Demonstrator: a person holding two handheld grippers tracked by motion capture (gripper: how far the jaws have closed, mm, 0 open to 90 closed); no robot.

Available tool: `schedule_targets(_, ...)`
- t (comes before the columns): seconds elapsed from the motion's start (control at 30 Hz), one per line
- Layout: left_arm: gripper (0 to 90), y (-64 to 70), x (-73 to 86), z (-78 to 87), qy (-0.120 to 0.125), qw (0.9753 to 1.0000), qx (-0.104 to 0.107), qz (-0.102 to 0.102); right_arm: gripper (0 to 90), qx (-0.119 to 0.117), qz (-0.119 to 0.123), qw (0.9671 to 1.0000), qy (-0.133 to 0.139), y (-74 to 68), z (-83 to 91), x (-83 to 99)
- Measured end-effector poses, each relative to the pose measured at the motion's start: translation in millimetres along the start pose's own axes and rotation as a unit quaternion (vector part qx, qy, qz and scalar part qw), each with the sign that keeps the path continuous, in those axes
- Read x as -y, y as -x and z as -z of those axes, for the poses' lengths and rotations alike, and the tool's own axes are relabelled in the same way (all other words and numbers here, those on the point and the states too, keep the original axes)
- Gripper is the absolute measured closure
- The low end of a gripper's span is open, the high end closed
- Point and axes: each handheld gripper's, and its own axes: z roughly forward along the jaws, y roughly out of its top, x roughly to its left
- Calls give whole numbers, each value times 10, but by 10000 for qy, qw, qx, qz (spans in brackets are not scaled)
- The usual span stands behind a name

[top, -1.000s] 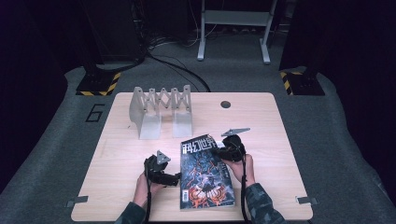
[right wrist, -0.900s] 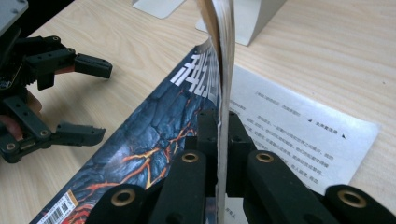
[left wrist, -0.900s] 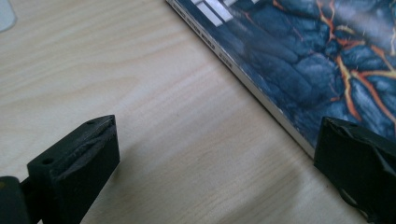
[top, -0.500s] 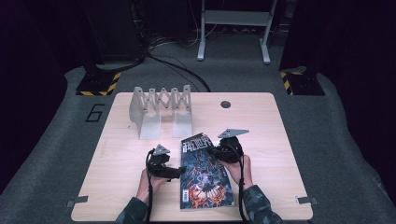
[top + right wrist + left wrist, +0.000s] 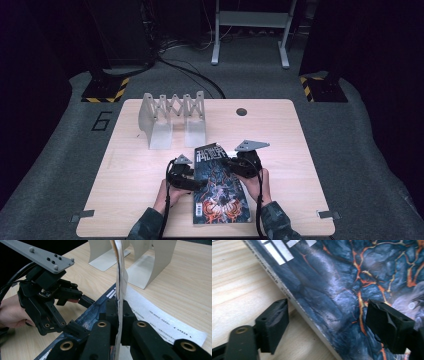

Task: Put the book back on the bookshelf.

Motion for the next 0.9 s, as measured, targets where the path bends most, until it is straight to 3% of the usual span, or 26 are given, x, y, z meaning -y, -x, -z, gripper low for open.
schedule_targets(0.23,274,5,0,7,-88,9999,-52,-24,881,-70,-236,9997,-11,112,-48,80)
schedule_targets(0.27,274,14,4,3,-40,9999,-96,45,881,-70,-236,9997,-11,112,-48,80)
schedule_targets(0.3,311,16,6,6,-23,9998,-174,57,877,-50,-383,9992,-75,169,-72,119)
schedule_targets(0.43,386,28,11,15,-65,9994,-329,-83,863,71,-534,9981,-313,240,-148,179)
schedule_targets(0.53,408,61,14,8,-91,9985,-484,-239,817,362,-673,9947,-686,319,-239,251)
schedule_targets(0.6,411,66,15,9,-94,9984,-505,-237,799,429,-733,9934,-774,342,-249,266)
schedule_targets(0.63,413,68,20,10,-86,9983,-517,-250,763,552,-871,9900,-958,410,-239,298)
schedule_targets(0.67,414,75,27,3,-14,9985,-514,-176,750,600,-797,9906,-935,439,-239,318)
schedule_targets(0.7,417,73,28,4,-8,9985,-518,-196,732,637,-897,9879,-1090,447,-220,342)
schedule_targets(0.73,418,64,28,12,-46,9983,-525,-264,712,665,-796,9884,-1105,468,-222,364)
schedule_targets(0.8,420,69,35,12,-24,9983,-536,-243,684,827,-815,9847,-1301,455,-222,412)
schedule_targets(0.9,420,72,37,10,-17,9983,-531,-223,644,951,-699,9829,-1416,444,-218,467)
